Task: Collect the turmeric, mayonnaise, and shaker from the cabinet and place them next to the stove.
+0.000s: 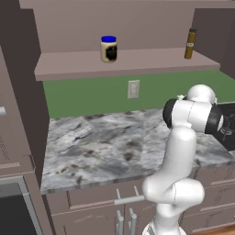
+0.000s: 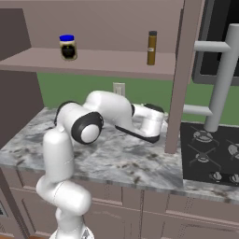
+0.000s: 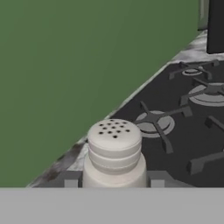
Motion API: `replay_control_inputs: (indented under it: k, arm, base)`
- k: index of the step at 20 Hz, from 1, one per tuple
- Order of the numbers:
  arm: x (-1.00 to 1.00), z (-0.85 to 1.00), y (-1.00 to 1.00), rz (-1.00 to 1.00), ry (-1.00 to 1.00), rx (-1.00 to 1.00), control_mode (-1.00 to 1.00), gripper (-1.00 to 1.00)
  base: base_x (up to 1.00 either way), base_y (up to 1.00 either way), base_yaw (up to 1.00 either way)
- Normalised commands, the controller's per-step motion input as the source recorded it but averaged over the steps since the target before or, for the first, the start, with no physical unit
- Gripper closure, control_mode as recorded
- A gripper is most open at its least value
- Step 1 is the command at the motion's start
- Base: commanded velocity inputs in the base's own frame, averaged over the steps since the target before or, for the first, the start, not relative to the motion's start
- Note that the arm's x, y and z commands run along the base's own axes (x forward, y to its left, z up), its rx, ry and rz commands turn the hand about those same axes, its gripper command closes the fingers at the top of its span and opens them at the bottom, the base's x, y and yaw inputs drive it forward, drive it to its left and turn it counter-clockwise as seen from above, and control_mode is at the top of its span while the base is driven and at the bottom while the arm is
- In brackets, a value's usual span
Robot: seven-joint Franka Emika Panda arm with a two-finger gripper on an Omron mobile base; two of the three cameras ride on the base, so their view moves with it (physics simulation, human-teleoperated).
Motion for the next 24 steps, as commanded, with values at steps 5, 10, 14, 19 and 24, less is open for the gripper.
replay_control_inputs:
  k: [5, 10, 14, 19, 24]
  arm:
    - [-0.49, -0.53, 0.04, 0.05, -0.05, -0.19, -1.0, 1.0]
    - [-0.76, -0.55, 0.05, 0.03, -0.08, -0.21, -1.0, 1.0]
    - [-0.63, -0.55, 0.16, 0.05, -0.08, -0.18, -1.0, 1.0]
    - [-0.51, -0.51, 0.16, 0.06, -0.04, -0.11, -1.0, 1.0]
    - [-0.42, -0.48, 0.15, 0.08, -0.01, -0.04, -1.0, 1.0]
  base:
    - [0.0, 0.0, 0.0]
    - [0.0, 0.0, 0.0]
    - [0.0, 0.0, 0.0]
    - [0.0, 0.0, 0.0]
    - [0.0, 0.0, 0.0]
